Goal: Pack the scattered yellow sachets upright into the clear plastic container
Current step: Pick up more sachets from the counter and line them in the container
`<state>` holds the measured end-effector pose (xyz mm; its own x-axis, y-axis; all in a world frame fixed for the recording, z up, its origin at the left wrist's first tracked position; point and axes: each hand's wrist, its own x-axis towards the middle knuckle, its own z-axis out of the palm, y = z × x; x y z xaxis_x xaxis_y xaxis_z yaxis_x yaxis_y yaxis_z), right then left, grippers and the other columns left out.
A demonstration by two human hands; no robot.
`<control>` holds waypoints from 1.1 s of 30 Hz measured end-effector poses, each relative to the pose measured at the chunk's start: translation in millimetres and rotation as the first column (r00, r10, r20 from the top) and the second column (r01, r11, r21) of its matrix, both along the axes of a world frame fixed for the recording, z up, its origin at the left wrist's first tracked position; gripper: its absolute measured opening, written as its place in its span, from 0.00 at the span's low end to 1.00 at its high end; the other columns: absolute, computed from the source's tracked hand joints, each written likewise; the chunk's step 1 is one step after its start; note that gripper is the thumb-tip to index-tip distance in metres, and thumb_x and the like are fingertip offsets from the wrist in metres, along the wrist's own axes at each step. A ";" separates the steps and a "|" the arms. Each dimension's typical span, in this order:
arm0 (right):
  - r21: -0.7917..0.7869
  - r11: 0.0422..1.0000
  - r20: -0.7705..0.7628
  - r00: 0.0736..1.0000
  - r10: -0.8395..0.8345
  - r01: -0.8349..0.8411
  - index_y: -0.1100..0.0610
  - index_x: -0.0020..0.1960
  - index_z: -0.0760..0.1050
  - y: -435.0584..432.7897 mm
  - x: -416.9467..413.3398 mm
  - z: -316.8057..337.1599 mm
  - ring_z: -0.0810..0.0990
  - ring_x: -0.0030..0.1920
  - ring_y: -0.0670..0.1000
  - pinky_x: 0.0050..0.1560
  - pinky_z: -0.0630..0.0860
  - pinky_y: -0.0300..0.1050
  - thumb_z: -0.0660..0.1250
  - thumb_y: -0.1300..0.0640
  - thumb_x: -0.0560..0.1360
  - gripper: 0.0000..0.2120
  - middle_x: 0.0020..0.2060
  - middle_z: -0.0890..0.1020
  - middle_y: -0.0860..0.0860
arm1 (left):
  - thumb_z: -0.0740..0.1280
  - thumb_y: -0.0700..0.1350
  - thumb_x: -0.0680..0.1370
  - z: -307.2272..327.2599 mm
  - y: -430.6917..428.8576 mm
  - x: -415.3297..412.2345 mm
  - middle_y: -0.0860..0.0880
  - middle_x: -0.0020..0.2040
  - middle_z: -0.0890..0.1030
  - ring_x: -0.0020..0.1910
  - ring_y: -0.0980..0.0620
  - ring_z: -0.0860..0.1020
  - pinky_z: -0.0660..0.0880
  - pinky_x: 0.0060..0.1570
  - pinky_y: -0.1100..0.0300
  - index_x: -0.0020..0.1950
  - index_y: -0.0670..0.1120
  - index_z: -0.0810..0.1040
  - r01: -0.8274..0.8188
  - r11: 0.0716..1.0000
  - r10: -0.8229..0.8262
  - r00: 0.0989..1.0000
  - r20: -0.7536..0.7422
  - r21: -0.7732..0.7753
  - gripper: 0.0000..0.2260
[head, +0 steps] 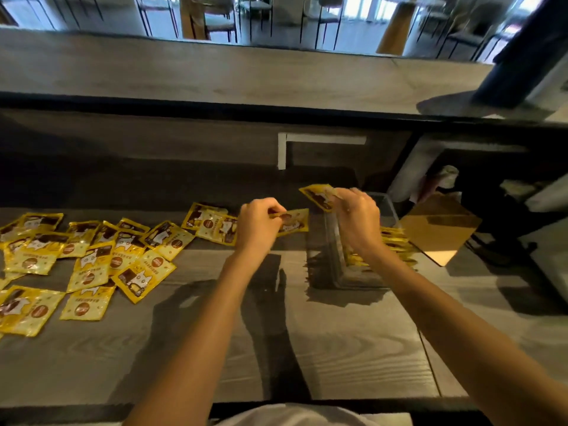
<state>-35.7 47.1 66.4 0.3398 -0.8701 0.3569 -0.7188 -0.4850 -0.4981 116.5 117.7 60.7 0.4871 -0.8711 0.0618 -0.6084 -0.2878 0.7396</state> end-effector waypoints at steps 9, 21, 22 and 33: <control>0.105 0.989 0.055 0.992 -0.112 0.106 0.61 0.59 0.78 -53.1 -81.6 6.7 0.81 0.52 0.59 0.57 0.75 0.51 0.61 0.65 0.77 0.13 0.51 0.84 0.59 | 0.64 0.32 0.74 12.5 -67.1 -76.8 0.45 0.48 0.84 0.50 0.50 0.80 0.75 0.47 0.61 0.48 0.43 0.83 0.108 0.983 -0.114 0.993 -0.029 -0.147 0.10; 0.307 0.952 -0.175 0.983 0.062 -0.005 0.58 0.61 0.72 -91.7 -116.7 -25.6 0.78 0.53 0.65 0.48 0.74 0.54 0.60 0.65 0.76 0.15 0.52 0.82 0.62 | 0.63 0.36 0.76 -32.2 -114.7 -120.3 0.43 0.52 0.82 0.54 0.46 0.78 0.76 0.51 0.54 0.52 0.44 0.81 0.204 0.972 -0.202 0.979 -0.029 0.116 0.09; 0.321 0.947 -0.200 0.976 0.087 -0.018 0.58 0.61 0.71 -93.5 -117.0 -27.7 0.78 0.53 0.64 0.48 0.74 0.53 0.59 0.66 0.76 0.15 0.53 0.81 0.62 | 0.63 0.37 0.77 -35.4 -115.5 -121.7 0.43 0.52 0.81 0.54 0.46 0.78 0.76 0.52 0.54 0.52 0.44 0.81 0.221 0.966 -0.217 0.975 -0.043 0.137 0.09; 0.503 0.862 -0.279 0.931 0.236 -0.068 0.54 0.61 0.74 -102.5 -118.1 -53.8 0.77 0.59 0.57 0.64 0.71 0.55 0.55 0.62 0.78 0.15 0.57 0.80 0.57 | 0.58 0.41 0.80 -57.1 -115.9 -109.1 0.46 0.57 0.81 0.60 0.47 0.76 0.68 0.66 0.45 0.59 0.46 0.79 0.344 0.871 -0.357 0.934 -0.029 0.351 0.12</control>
